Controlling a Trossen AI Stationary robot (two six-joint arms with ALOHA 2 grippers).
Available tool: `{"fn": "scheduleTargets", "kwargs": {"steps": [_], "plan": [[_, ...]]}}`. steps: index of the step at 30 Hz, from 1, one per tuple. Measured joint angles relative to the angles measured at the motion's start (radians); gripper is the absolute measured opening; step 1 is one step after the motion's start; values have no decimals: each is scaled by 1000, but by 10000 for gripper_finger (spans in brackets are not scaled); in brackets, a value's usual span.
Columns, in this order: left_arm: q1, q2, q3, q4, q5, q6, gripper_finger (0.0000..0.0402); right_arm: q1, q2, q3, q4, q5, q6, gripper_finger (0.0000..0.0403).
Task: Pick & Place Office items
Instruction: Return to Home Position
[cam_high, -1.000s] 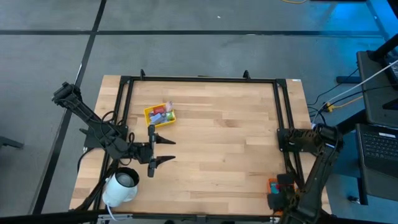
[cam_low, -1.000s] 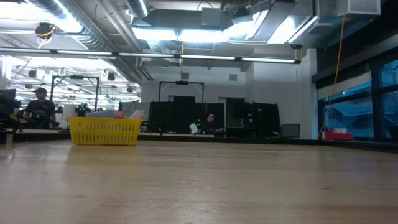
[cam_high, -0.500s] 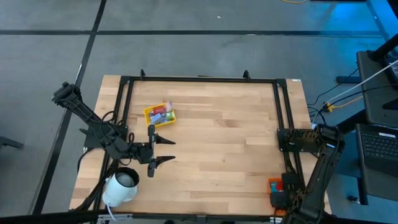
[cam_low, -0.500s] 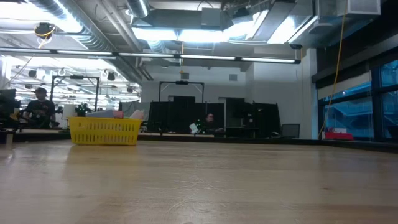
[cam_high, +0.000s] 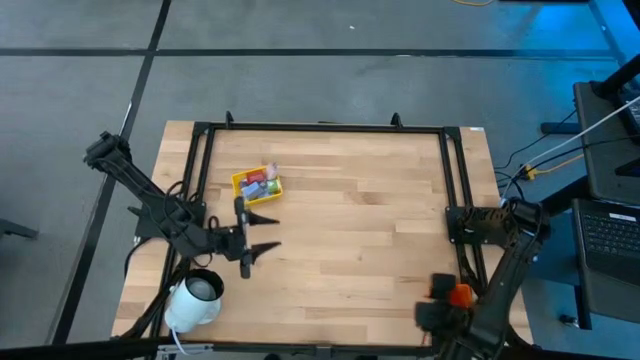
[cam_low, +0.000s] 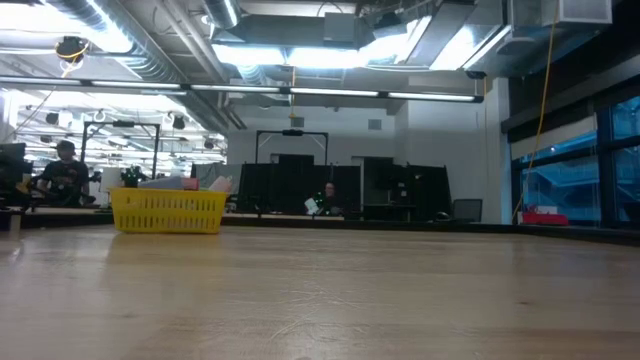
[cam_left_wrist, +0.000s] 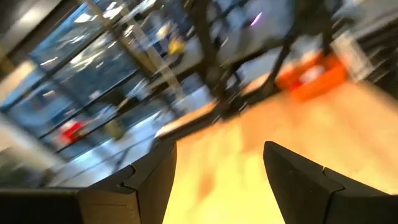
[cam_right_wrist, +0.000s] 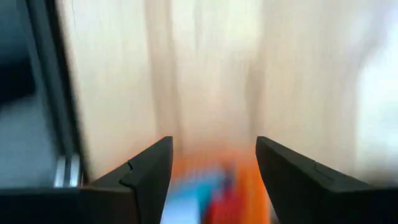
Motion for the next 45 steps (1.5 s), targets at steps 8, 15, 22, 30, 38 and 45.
{"fn": "scheduleTargets", "kwargs": {"steps": [8, 15, 22, 30, 38, 45], "plan": [[23, -311, -253, 32, 18, -73, 237, -50, -36, 0, 127, 615, -146, 235], [386, -449, -582, 415, 532, -181, 237, -70, -38, 0, 134, 730, -201, 236], [663, -609, -579, 253, 830, -218, 237, -69, -40, 0, 182, 868, -200, 236], [638, -975, -589, -175, 711, -251, 237, -28, -40, 0, 235, 996, -200, 236], [610, -1086, -662, -206, 648, -236, 237, -24, -40, 0, 280, 1057, -166, 236], [610, -1091, -739, -112, 663, -242, 237, -37, -40, 0, 329, 1048, -144, 236]]}}
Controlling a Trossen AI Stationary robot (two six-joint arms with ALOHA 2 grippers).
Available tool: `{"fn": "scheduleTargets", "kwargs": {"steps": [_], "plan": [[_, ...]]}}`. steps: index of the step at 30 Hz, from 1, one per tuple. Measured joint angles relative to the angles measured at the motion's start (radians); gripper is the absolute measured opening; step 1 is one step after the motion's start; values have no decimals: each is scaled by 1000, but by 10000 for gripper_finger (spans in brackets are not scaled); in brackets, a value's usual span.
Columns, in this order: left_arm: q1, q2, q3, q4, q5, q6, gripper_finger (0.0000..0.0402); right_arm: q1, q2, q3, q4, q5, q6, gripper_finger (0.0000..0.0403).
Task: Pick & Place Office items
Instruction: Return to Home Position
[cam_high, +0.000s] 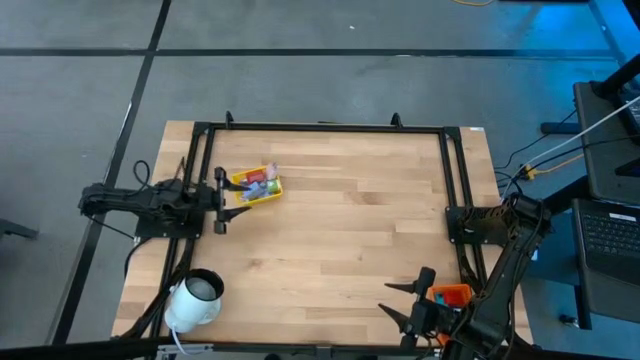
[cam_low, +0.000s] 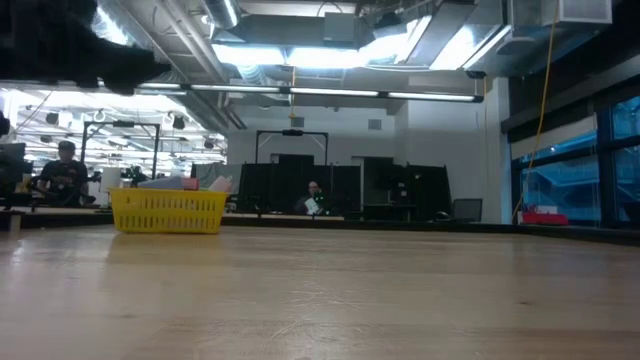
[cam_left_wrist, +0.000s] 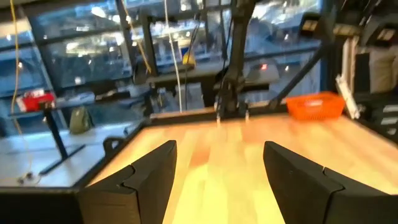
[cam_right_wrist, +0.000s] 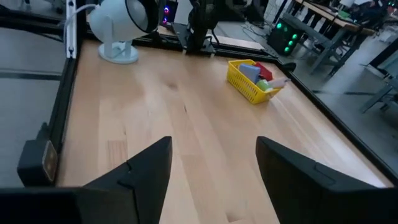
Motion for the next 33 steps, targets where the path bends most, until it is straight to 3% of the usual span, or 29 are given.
{"fn": "scheduleTargets", "kwargs": {"steps": [4, 15, 22, 24, 26, 30, 31, 33], "plan": [[1, 0, -60, 62, -3, 3, 237, -2, 0, 0, 26, -2, 0, 236], [6, 8, -59, 37, 7, 18, 237, -15, 0, 0, 45, -2, -4, 236], [6, 8, -59, 38, 5, 60, 237, -96, 24, -1, 69, -26, -10, 236], [6, 8, -59, 38, 5, 60, 237, -150, 48, -34, 180, -68, -64, 236], [6, 8, -59, 38, 5, 60, 237, -217, 77, -104, 414, -155, -237, 236], [6, 8, -59, 38, 5, 60, 237, -377, 139, -222, 1050, -400, -733, 236], [6, 8, -59, 38, 5, 60, 237, -419, 149, -228, 1158, -490, -818, 236], [6, 8, -59, 38, 5, 60, 237, -497, 148, -221, 1209, -647, -910, 236]]}}
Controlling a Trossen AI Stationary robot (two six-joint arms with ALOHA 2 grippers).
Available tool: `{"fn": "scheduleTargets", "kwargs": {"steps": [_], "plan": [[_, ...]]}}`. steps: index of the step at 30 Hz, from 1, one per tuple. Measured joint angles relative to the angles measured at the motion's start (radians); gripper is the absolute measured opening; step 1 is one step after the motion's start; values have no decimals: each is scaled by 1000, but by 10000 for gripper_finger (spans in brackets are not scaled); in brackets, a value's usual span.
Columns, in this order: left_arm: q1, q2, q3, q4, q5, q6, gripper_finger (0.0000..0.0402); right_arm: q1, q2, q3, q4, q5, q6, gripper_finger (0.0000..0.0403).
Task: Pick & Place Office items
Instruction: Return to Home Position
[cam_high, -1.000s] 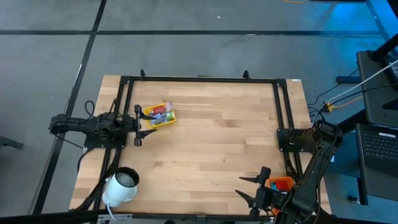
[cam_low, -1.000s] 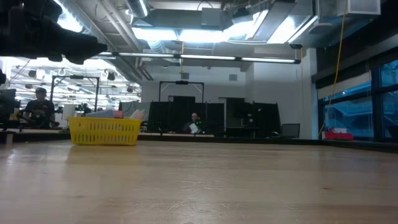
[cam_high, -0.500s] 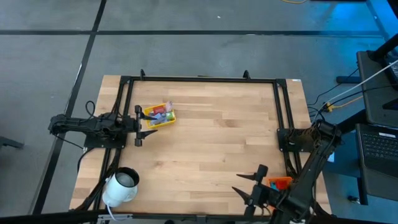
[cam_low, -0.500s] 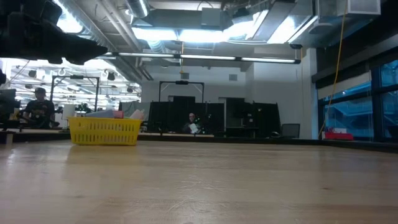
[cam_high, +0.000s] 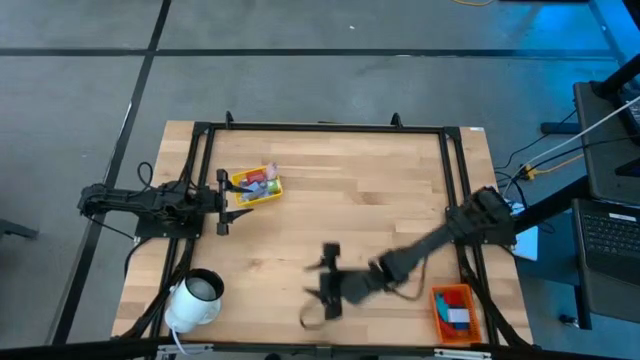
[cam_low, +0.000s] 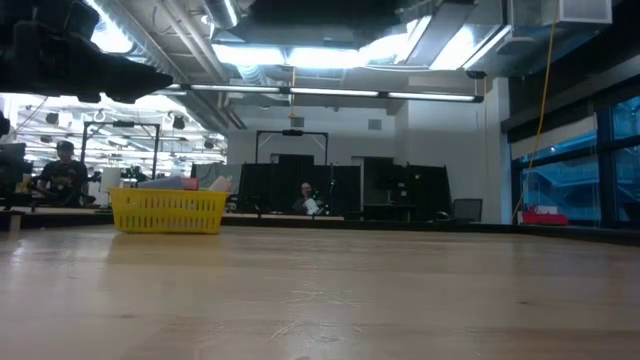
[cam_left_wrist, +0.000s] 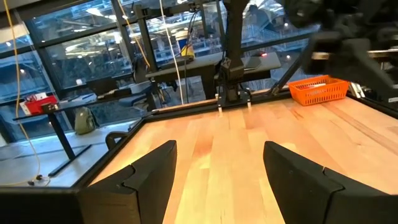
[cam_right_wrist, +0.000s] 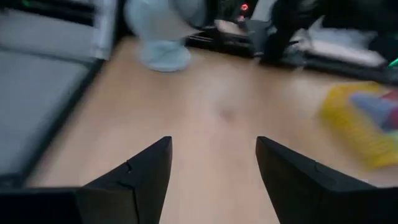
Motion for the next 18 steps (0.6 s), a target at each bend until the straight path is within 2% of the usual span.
{"fn": "scheduleTargets", "kwargs": {"steps": [3, 8, 18], "plan": [[0, 0, 0, 0, 0, 0, 237, -87, -46, 15, -22, -55, -182, 236], [0, 0, 0, 0, 0, 0, 237, -161, -196, -38, 70, -111, -487, 236], [0, 0, 0, 2, 0, 0, 237, -358, -506, -383, 113, -393, -538, 235]]}}
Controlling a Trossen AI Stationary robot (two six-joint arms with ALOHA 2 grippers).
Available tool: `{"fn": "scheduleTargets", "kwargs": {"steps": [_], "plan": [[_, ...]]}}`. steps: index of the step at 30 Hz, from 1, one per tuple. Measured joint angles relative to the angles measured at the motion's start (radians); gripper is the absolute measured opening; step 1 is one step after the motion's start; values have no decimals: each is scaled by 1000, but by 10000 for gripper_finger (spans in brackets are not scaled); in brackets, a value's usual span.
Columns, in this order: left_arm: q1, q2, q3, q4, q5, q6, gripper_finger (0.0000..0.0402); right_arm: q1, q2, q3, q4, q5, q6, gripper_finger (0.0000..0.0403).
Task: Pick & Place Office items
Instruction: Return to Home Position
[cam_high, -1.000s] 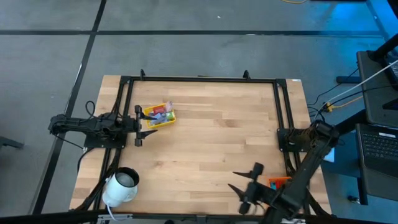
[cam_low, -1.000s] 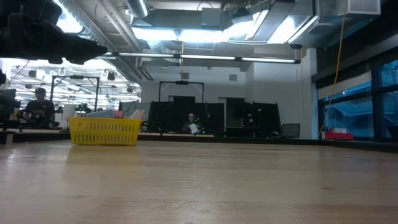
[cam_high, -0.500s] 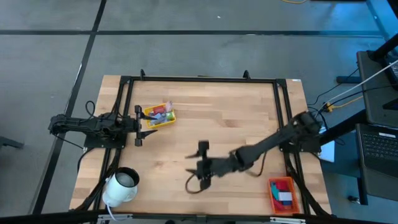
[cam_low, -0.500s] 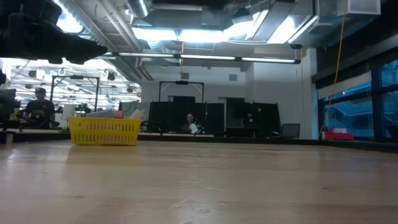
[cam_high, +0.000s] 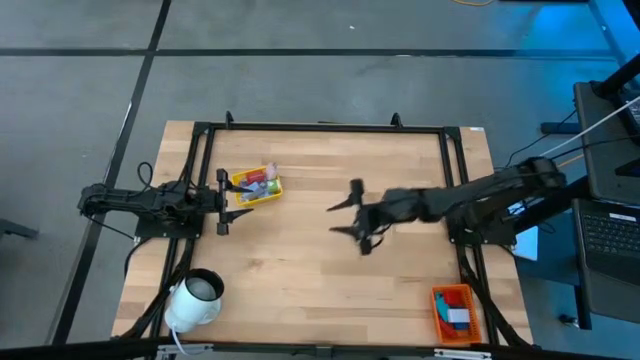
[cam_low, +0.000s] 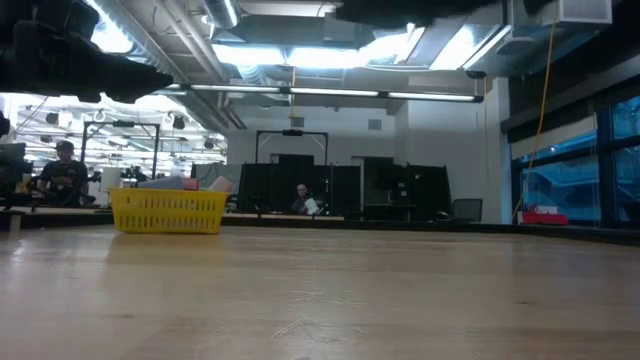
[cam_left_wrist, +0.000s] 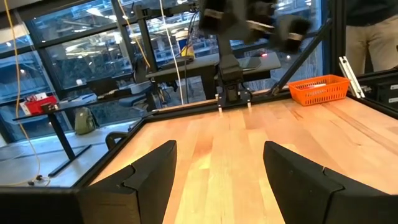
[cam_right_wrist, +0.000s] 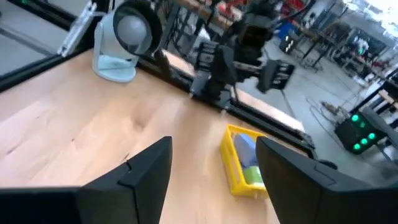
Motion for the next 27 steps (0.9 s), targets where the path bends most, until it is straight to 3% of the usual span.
{"fn": "scheduleTargets", "kwargs": {"steps": [6, 11, 19, 27], "plan": [[0, 0, 0, -1, 0, 0, 237, -88, -264, -272, 49, -136, -4, 235], [0, 0, 0, -2, 0, 0, 237, -118, -461, -469, 166, -145, -52, 235], [0, 0, 0, -2, 0, 0, 237, -135, -628, -628, 195, -293, 13, 235], [0, 0, 0, -2, 0, 0, 237, -133, -751, -789, 259, -305, 55, 236]]}}
